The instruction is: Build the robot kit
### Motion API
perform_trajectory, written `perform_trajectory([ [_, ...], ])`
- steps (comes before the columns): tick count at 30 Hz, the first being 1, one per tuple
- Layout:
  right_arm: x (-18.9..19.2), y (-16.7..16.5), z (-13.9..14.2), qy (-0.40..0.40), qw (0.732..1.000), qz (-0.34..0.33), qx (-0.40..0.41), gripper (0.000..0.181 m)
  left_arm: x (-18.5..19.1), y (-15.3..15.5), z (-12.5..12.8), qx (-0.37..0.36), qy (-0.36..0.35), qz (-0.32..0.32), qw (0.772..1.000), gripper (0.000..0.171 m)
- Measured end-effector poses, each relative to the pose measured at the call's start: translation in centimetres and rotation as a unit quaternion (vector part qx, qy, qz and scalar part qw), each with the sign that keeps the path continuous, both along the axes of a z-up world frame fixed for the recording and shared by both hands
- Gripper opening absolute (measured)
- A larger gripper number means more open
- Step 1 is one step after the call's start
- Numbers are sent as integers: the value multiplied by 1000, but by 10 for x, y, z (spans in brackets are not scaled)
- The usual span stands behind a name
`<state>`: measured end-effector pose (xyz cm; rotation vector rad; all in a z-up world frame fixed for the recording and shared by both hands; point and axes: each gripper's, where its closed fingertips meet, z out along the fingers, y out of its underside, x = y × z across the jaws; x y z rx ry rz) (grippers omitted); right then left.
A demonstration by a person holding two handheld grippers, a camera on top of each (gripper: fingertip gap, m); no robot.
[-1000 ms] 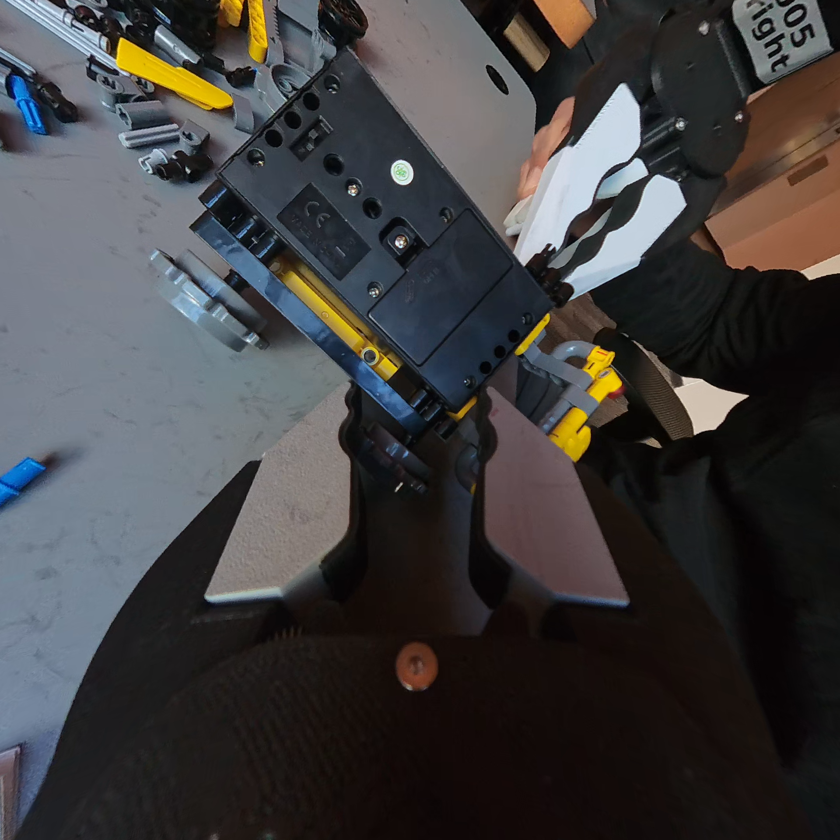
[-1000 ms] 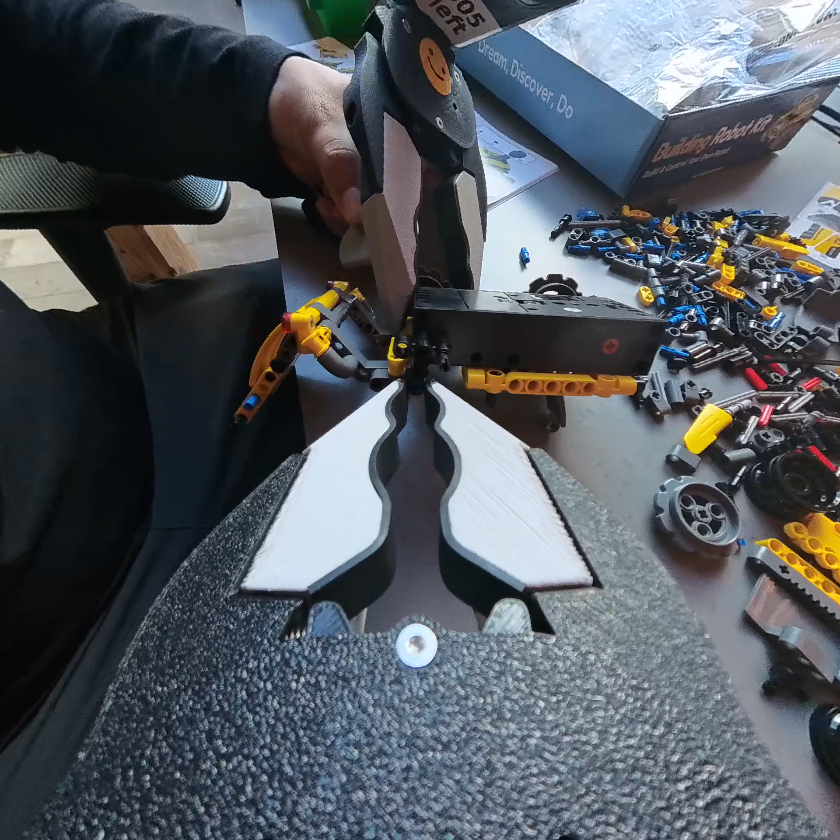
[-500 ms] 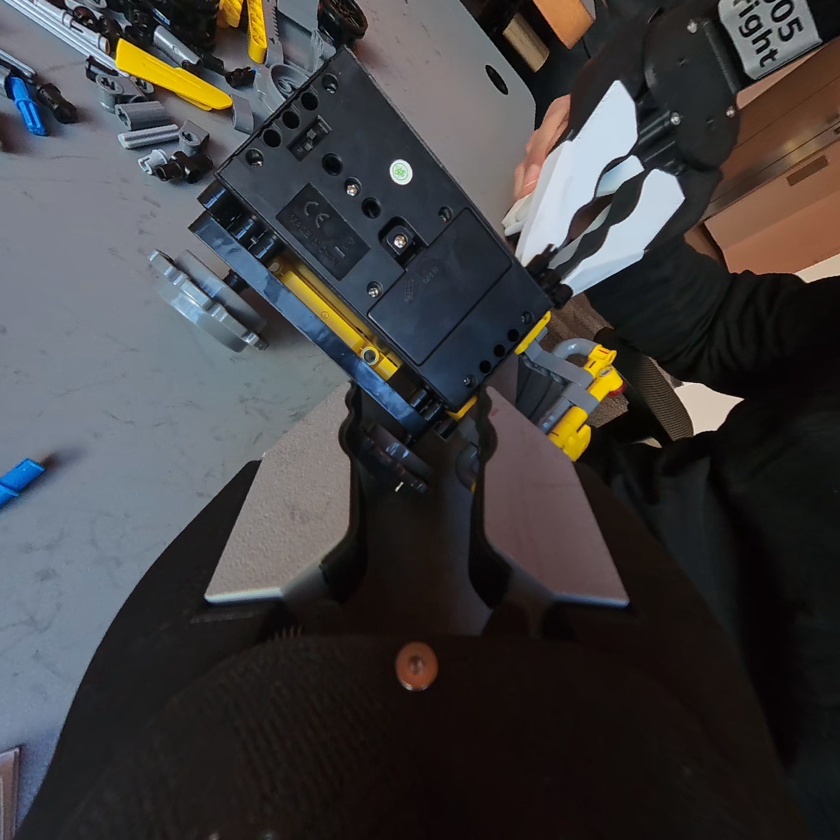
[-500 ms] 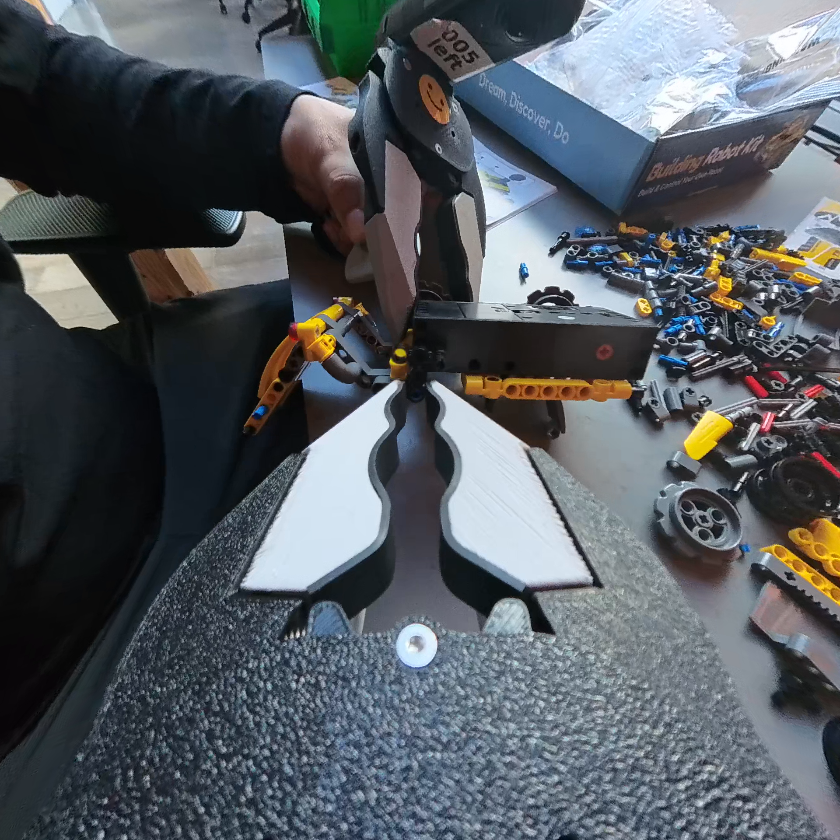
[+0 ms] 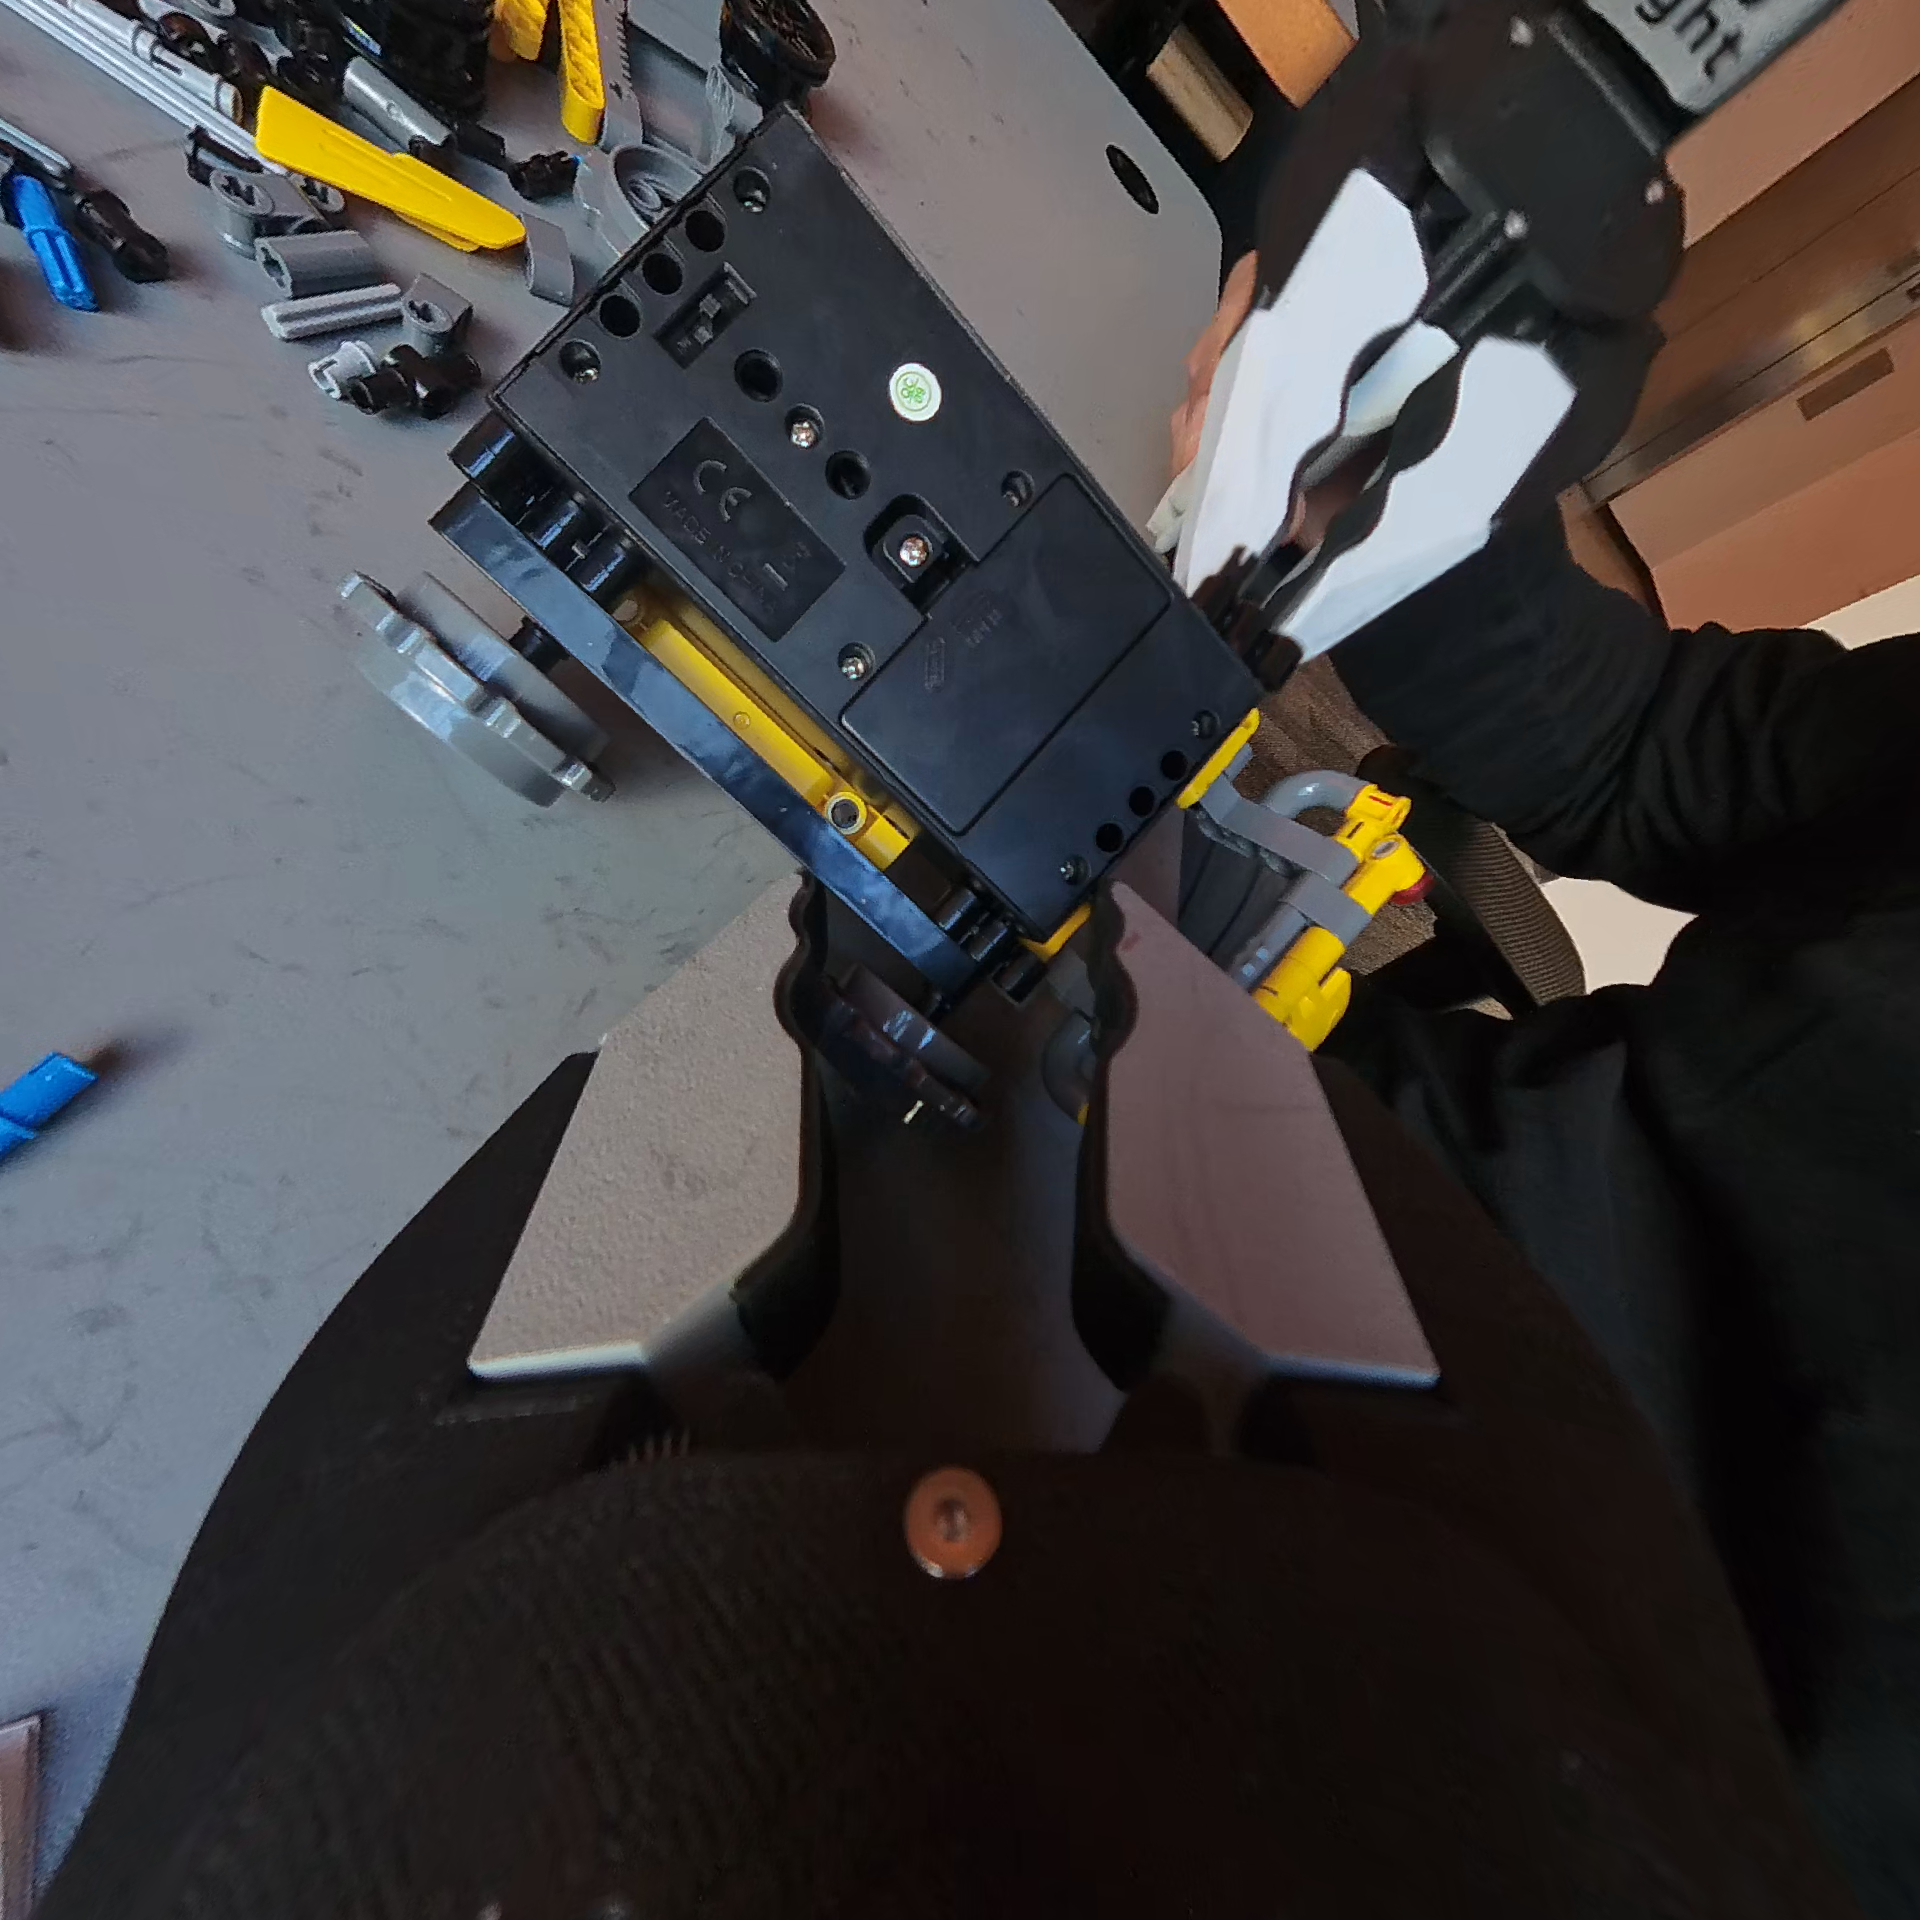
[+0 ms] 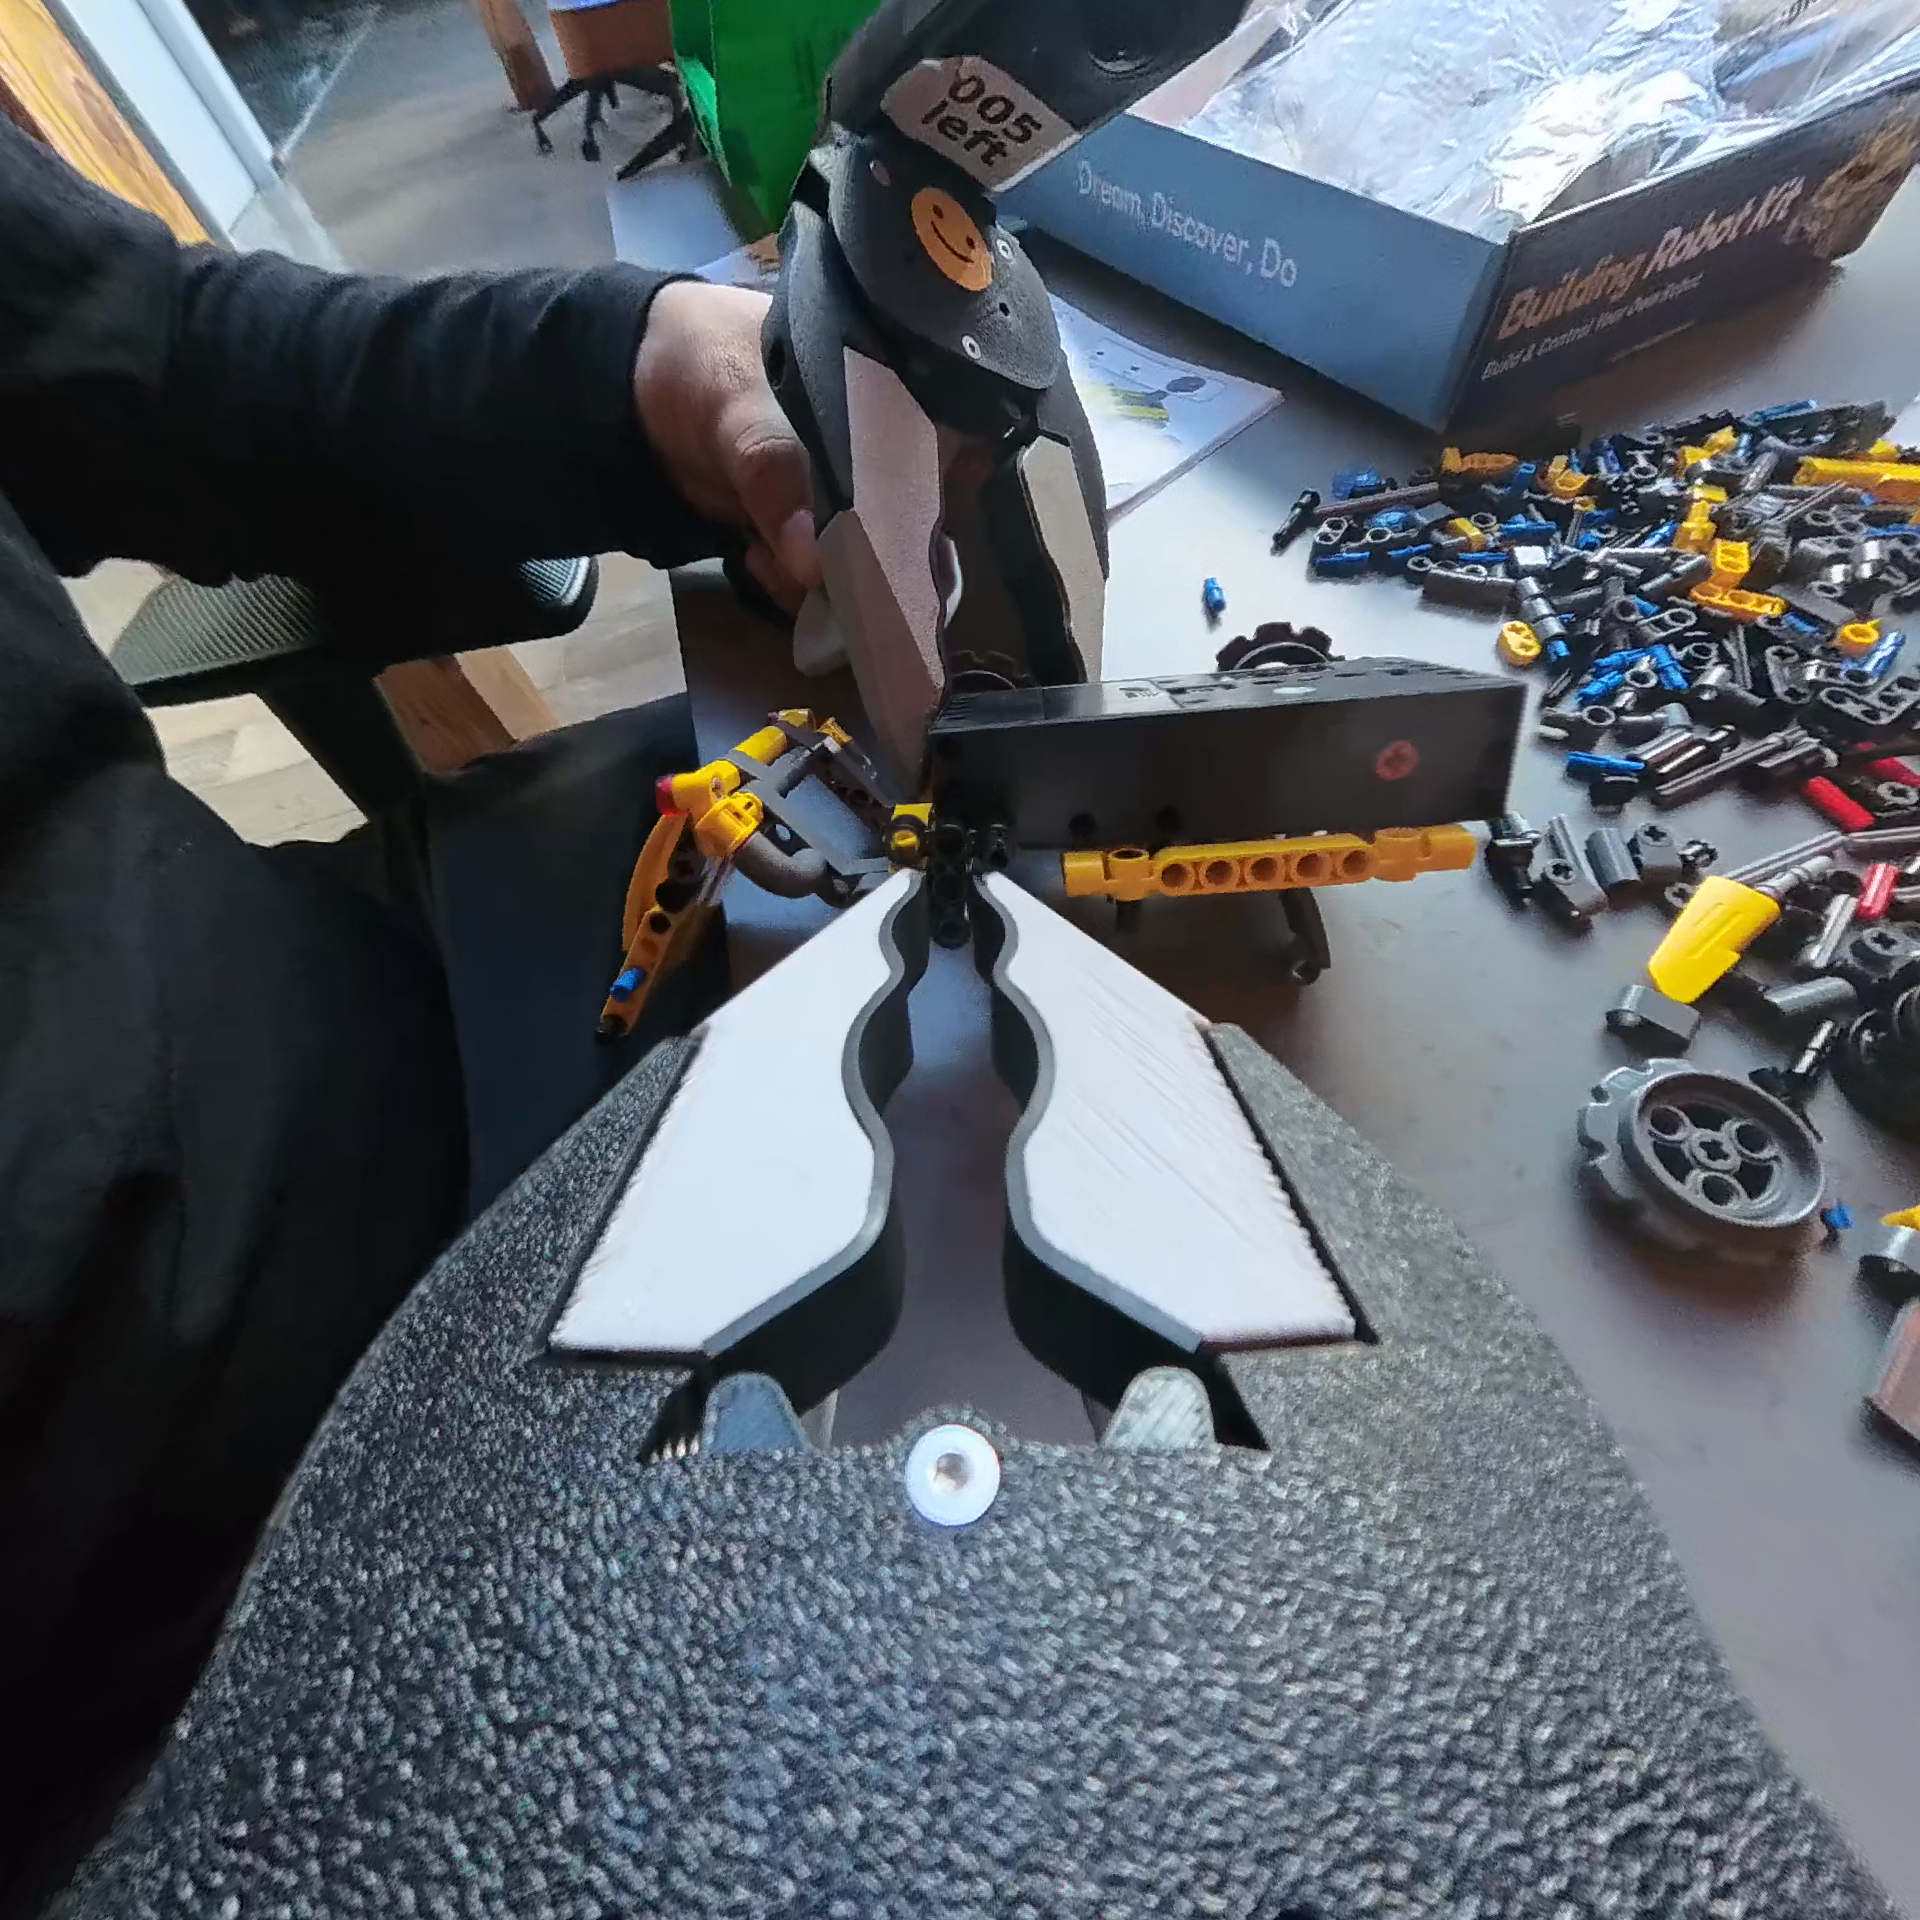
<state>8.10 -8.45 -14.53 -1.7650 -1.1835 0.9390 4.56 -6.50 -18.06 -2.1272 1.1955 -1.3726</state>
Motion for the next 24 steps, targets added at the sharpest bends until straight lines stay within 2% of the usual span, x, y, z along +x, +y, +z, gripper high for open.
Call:
perform_trajectory([
  [4, 0, 2, 6, 20, 999, 2, -33, 7, 0, 0, 0, 1, 0, 0, 1000, 48],
  [9, -2, -1, 3, 0, 1000, 3, -21, 7, 0, 0, 0, 1, 0, 0, 1000, 48],
  [19, -2, 0, 2, -1, 998, -1, -55, 7, 1, 0, 0, 5, 2, 4, 1000, 48],
  [24, 0, 1, 2, -27, 997, -15, -64, 7, 2, 1, -1, 14, 6, 16, 1000, 48],
])
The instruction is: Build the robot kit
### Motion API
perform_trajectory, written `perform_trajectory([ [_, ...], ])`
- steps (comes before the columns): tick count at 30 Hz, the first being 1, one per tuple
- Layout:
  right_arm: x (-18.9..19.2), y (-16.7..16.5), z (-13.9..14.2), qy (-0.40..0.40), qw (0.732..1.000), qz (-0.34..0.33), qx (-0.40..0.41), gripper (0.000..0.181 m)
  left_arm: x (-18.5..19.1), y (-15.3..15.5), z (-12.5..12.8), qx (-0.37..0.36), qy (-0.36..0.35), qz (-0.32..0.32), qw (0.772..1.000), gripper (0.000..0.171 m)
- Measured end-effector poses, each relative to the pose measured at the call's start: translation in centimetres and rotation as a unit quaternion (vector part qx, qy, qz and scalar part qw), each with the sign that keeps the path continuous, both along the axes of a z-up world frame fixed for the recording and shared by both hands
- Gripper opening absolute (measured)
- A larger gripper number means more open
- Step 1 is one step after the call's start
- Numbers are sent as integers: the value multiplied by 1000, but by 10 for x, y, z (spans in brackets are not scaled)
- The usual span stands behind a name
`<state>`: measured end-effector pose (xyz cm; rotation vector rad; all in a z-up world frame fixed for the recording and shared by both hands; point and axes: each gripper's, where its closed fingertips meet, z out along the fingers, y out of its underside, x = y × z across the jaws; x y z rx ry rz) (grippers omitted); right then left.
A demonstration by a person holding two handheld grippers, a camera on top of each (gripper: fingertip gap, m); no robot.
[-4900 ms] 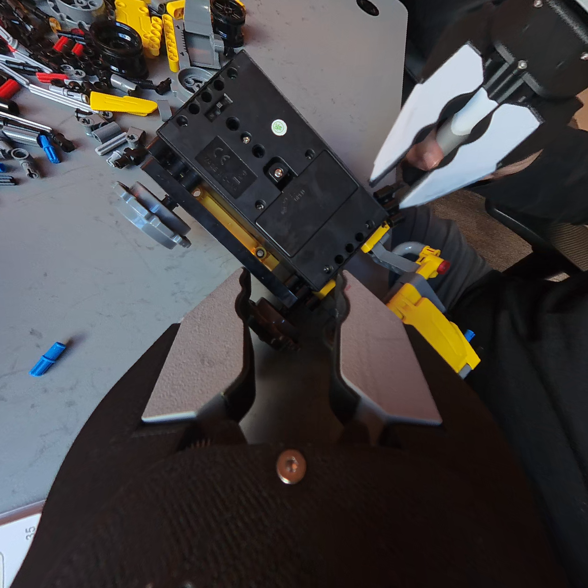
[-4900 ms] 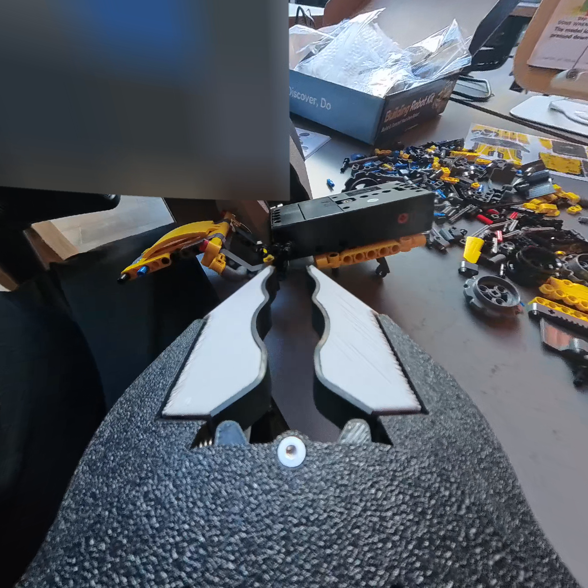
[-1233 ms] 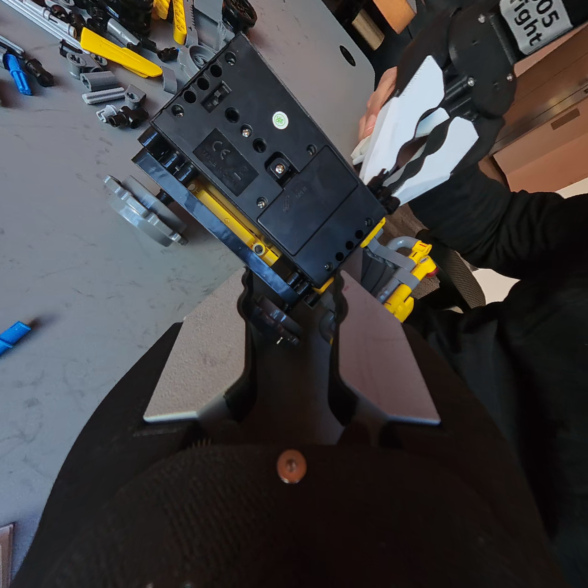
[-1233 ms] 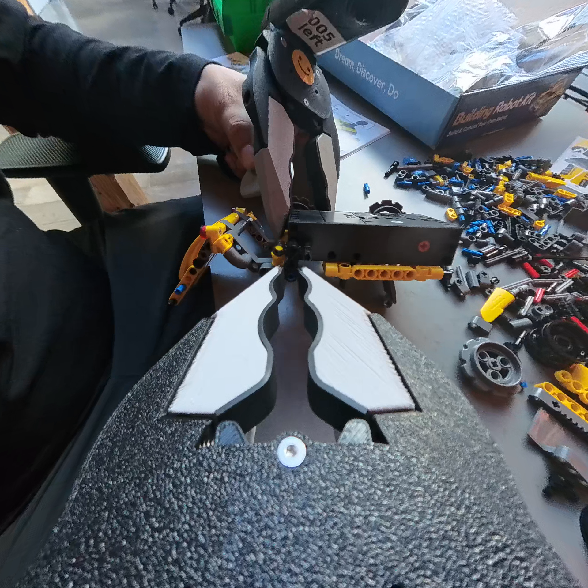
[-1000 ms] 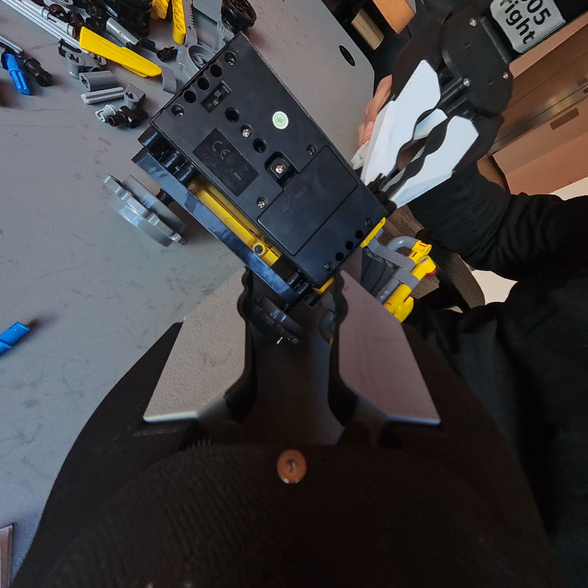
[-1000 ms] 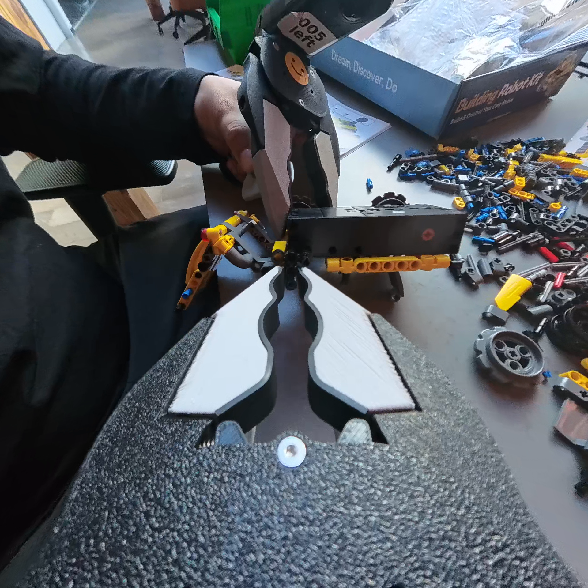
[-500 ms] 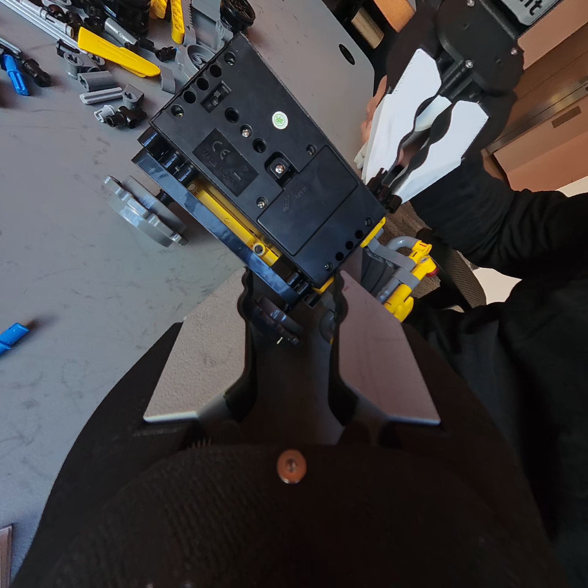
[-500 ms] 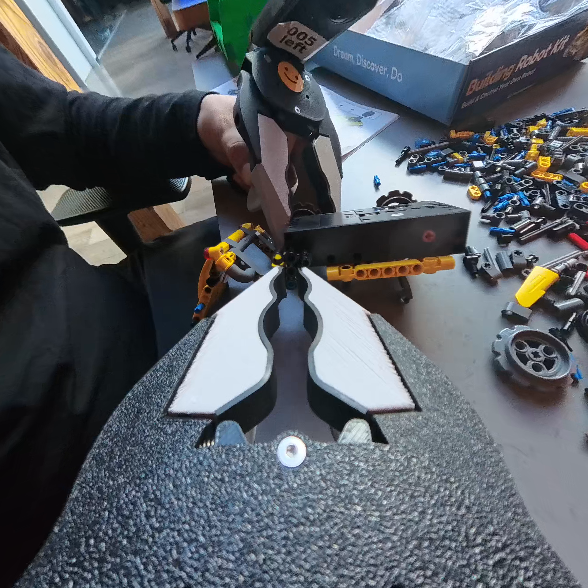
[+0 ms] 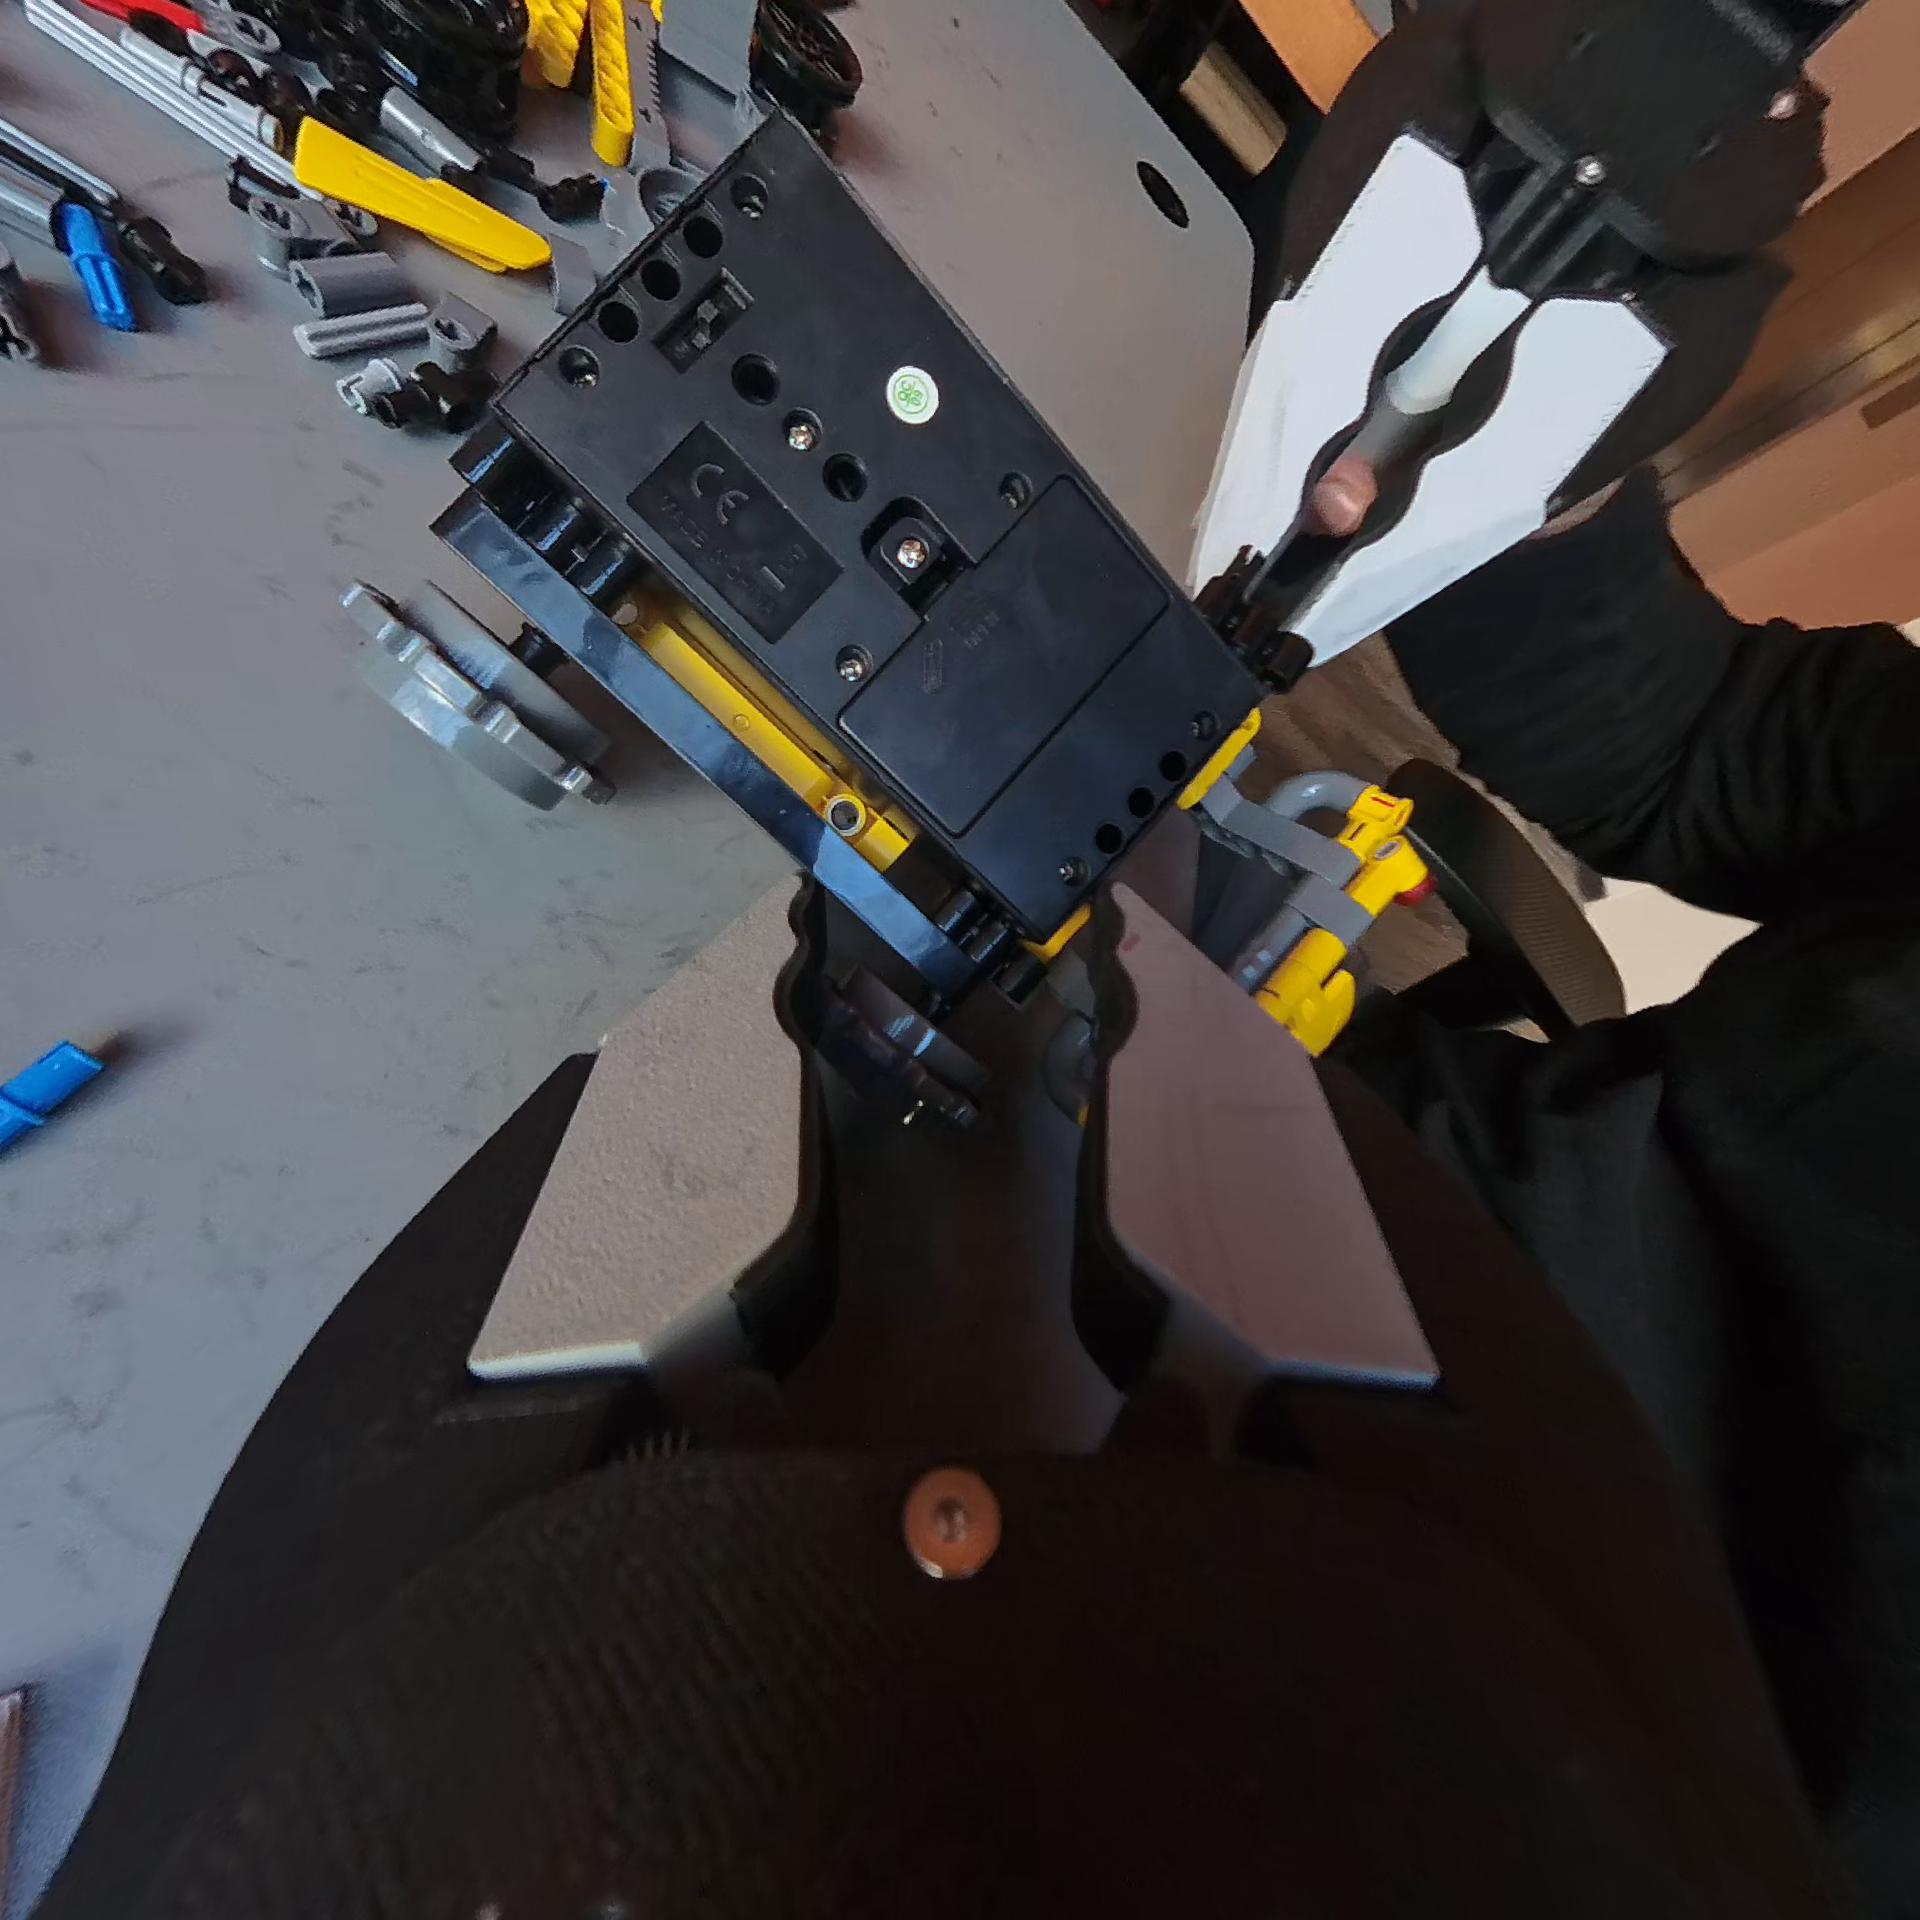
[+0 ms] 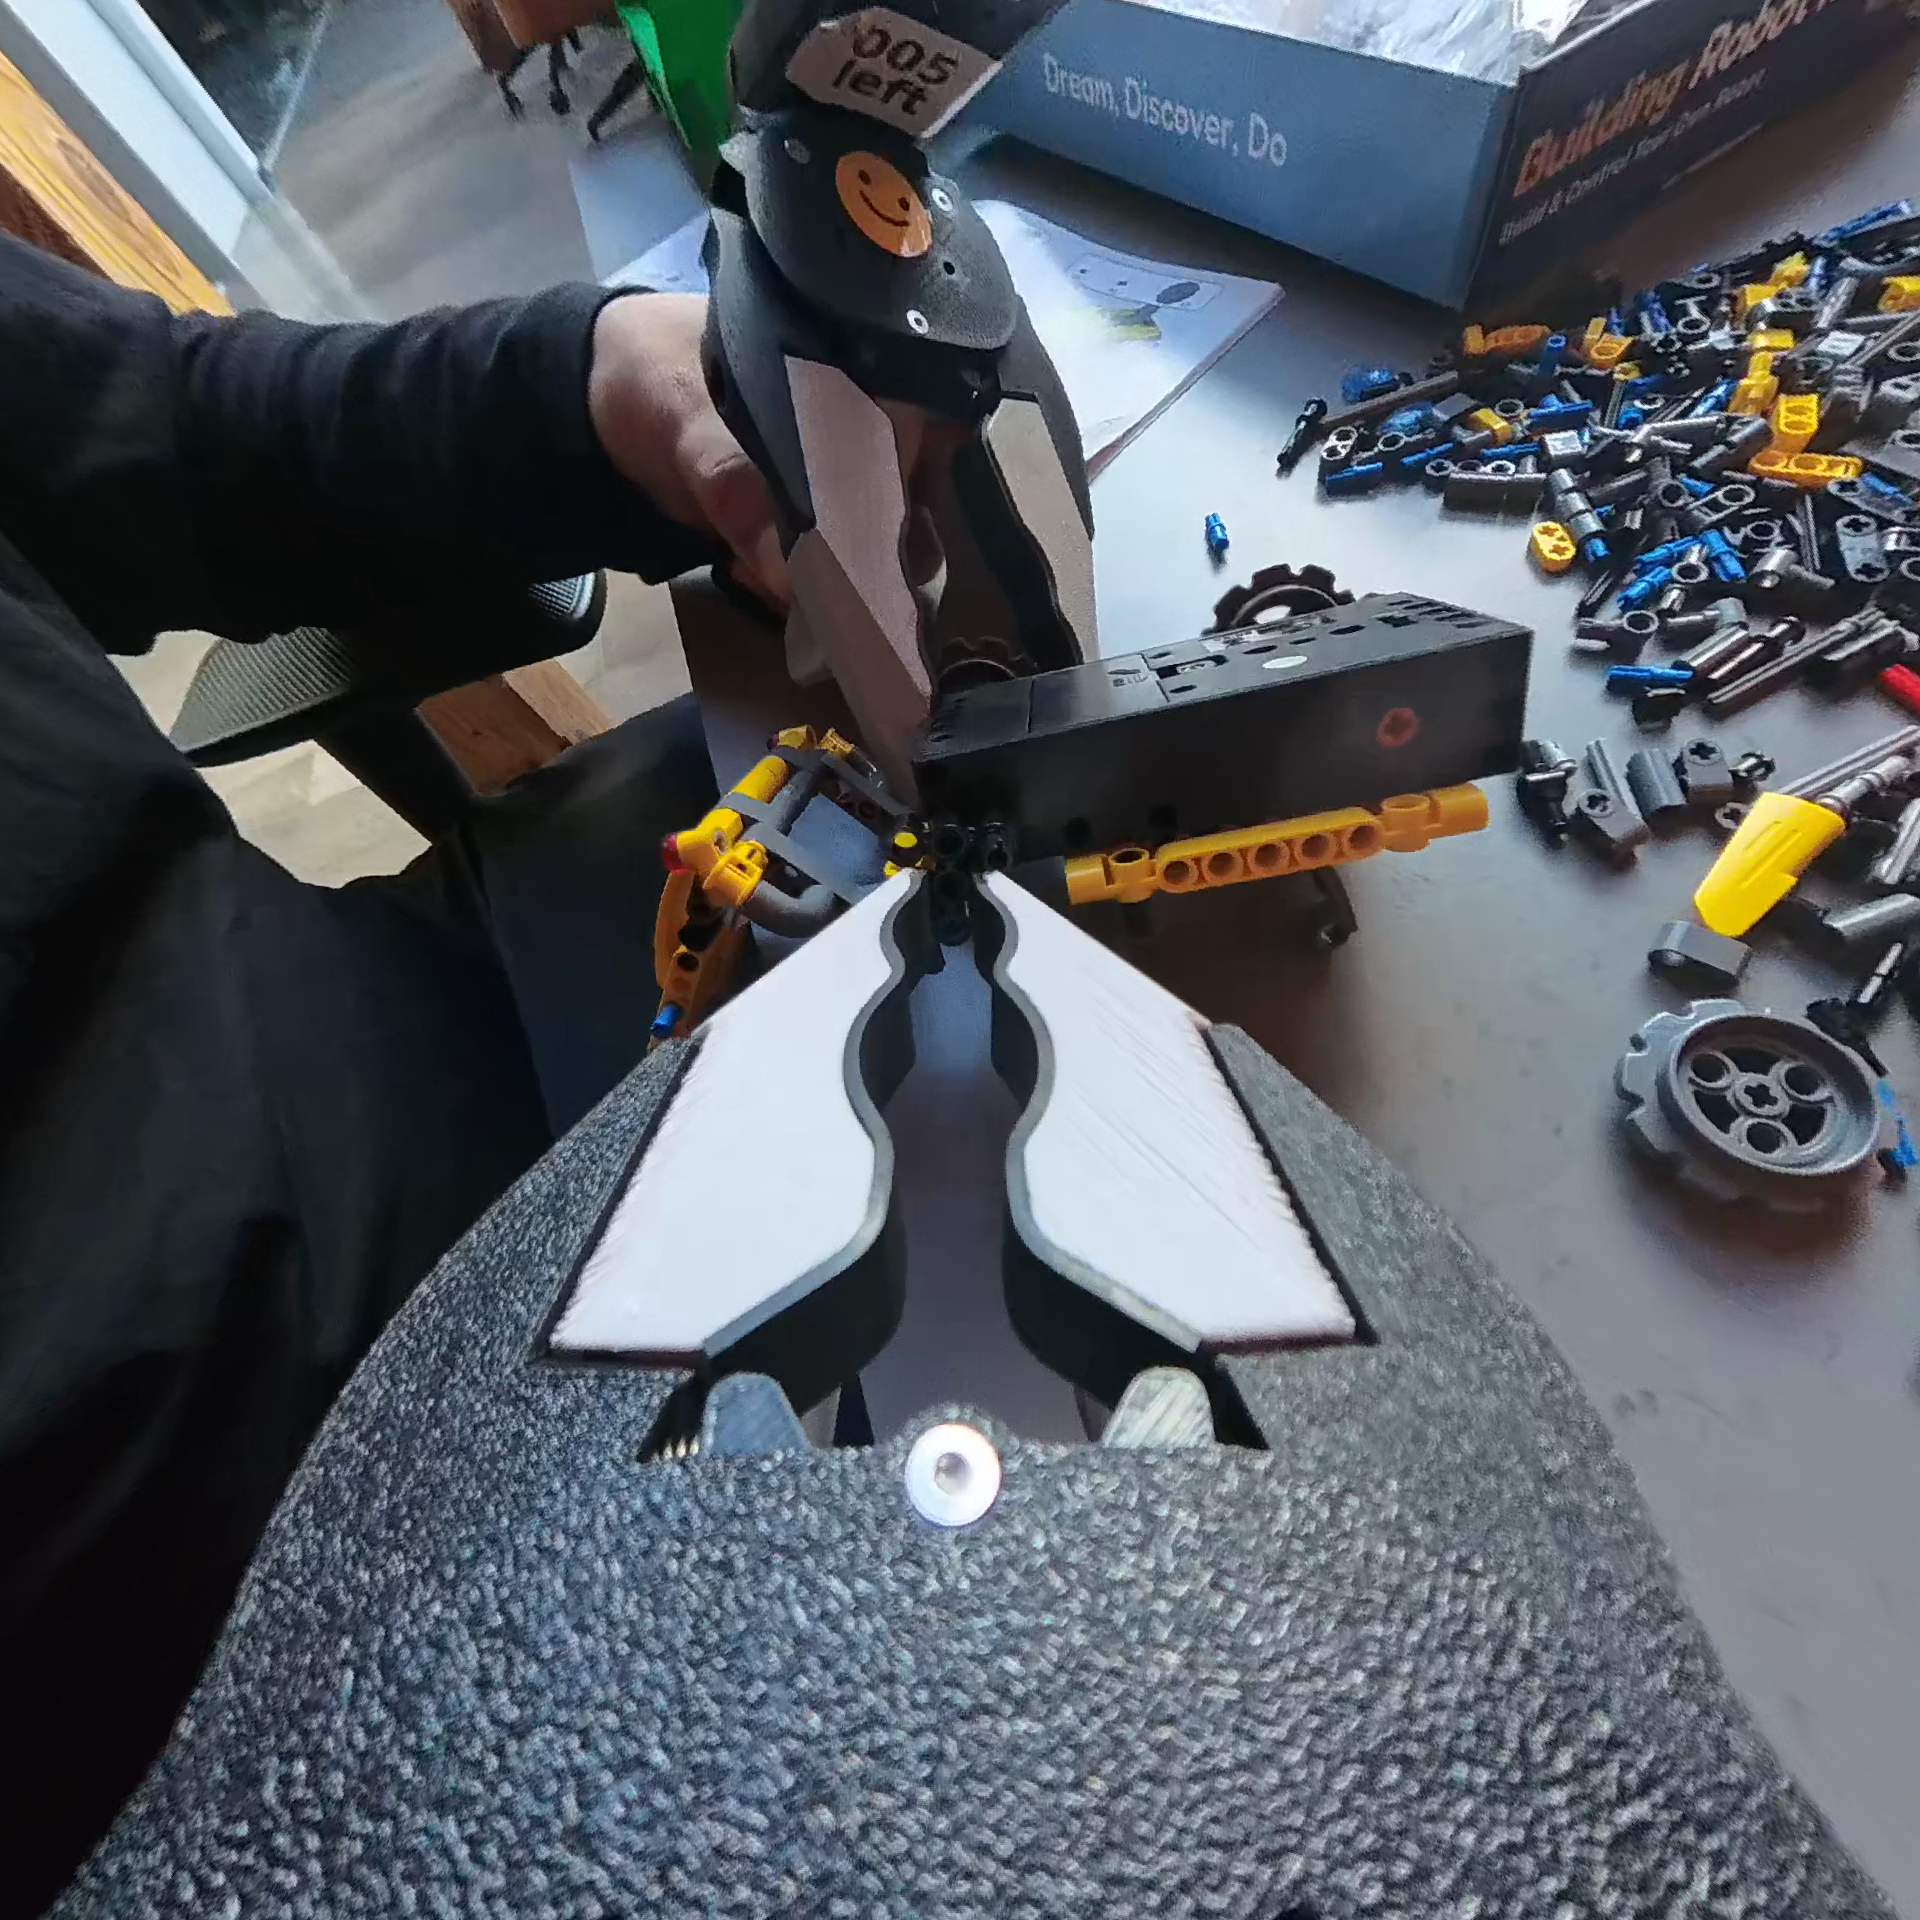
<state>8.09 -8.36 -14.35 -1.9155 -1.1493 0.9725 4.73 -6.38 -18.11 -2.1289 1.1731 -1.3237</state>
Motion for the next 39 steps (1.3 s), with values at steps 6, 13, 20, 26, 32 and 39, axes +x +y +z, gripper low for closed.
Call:
perform_trajectory([
  [6, 2, -3, -3, -16, 1000, 8, -22, 7, 0, 0, -1, 24, 11, 9, 1000, 48],
  [13, 4, -4, -4, -77, 996, 22, -27, 7, 0, -1, -2, 44, 19, 12, 999, 48],
  [20, 5, -7, -7, -133, 990, 45, -26, 7, 1, -1, -2, 51, 22, 18, 998, 48],
  [26, 3, -3, -4, -78, 996, 28, 15, 7, 0, -1, -1, 33, 15, 17, 999, 47],
  [32, 1, -5, -6, -2, 999, 14, 39, 7, -1, -1, -2, 37, 18, 19, 999, 48],
  [39, 1, -2, -5, 46, 998, -32, 30, 7, -1, 2, -1, 28, 12, 26, 999, 48],
])
